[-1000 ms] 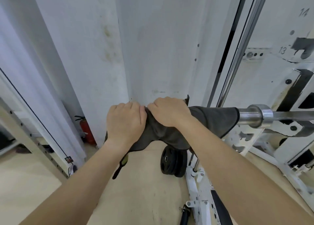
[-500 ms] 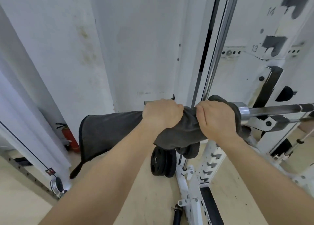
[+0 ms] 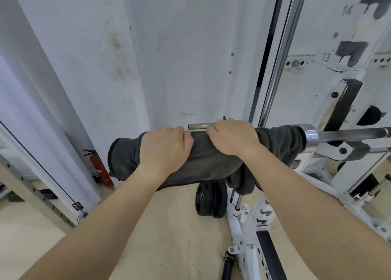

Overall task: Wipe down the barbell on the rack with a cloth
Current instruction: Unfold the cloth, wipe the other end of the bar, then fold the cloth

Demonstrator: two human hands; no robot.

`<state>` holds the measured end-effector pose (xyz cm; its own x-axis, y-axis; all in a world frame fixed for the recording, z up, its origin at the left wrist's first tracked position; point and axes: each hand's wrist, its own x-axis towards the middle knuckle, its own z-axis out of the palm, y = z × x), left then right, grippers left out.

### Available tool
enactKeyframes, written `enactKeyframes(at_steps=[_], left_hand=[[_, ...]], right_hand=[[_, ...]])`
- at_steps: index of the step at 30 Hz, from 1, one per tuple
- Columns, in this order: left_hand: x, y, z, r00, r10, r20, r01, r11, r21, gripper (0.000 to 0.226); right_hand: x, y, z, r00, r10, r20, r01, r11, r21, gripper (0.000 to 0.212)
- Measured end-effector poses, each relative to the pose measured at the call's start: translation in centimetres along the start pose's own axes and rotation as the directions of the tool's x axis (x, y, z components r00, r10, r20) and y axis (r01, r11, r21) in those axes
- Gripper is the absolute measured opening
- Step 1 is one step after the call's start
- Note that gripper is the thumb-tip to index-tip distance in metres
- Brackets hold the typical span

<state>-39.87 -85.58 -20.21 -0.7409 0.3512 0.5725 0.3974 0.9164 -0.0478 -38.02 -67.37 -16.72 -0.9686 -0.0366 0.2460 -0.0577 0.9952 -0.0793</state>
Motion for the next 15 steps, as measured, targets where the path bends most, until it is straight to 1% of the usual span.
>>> enactKeyframes(at_steps=[2, 4, 6, 7, 10, 11, 12, 13, 14, 15], left_hand=[[-0.8, -1.0, -0.3, 0.998, -0.008, -0.058, 0.007, 1.000, -0.014, 0.045], [-1.8, -1.3, -0.3, 0.994, -0.018, -0.111, 0.015, 1.000, -0.025, 0.040], [-3.0, -0.9, 0.0, 0.989, -0.041, -0.139, 0.034, 0.998, -0.049, 0.035], [-3.5, -0.7, 0.0, 0.988, -0.049, -0.148, 0.039, 0.997, -0.070, 0.033], [-4.6, 0.1, -0.8, 0.984, -0.077, -0.158, 0.057, 0.990, -0.126, 0.030], [-4.8, 0.2, -1.1, 0.984, -0.087, -0.153, 0.067, 0.989, -0.134, 0.030], [-4.9, 0.2, -1.5, 0.985, -0.095, -0.141, 0.076, 0.988, -0.136, 0.031], [-4.8, 0.2, -1.8, 0.987, -0.098, -0.125, 0.081, 0.988, -0.132, 0.032], [-4.7, 0.2, -2.1, 0.989, -0.096, -0.108, 0.083, 0.989, -0.125, 0.034], [-4.6, 0.1, -2.4, 0.992, -0.093, -0.090, 0.082, 0.990, -0.118, 0.036]], right_hand=[[0.0, -2.1, 0.5, 0.998, -0.016, -0.060, 0.015, 1.000, -0.014, 0.043], [-0.8, -4.2, 1.7, 0.978, -0.047, -0.205, 0.038, 0.998, -0.050, 0.042], [-2.1, -5.0, 2.8, 0.950, -0.060, -0.305, 0.048, 0.998, -0.046, 0.042], [-2.8, -4.7, 3.1, 0.941, -0.077, -0.331, 0.075, 0.997, -0.017, 0.042], [-5.1, -1.9, 2.9, 0.935, -0.181, -0.304, 0.211, 0.975, 0.069, 0.041], [-5.8, -0.4, 2.4, 0.933, -0.171, -0.318, 0.196, 0.979, 0.049, 0.042], [-6.4, 1.3, 2.0, 0.926, -0.115, -0.359, 0.130, 0.991, 0.019, 0.043], [-6.7, 3.2, 1.5, 0.920, -0.020, -0.390, 0.024, 1.000, 0.005, 0.043], [-6.9, 5.1, 1.0, 0.916, 0.088, -0.392, -0.092, 0.996, 0.008, 0.044], [-7.0, 6.8, 0.6, 0.915, 0.187, -0.358, -0.195, 0.981, 0.016, 0.044]])
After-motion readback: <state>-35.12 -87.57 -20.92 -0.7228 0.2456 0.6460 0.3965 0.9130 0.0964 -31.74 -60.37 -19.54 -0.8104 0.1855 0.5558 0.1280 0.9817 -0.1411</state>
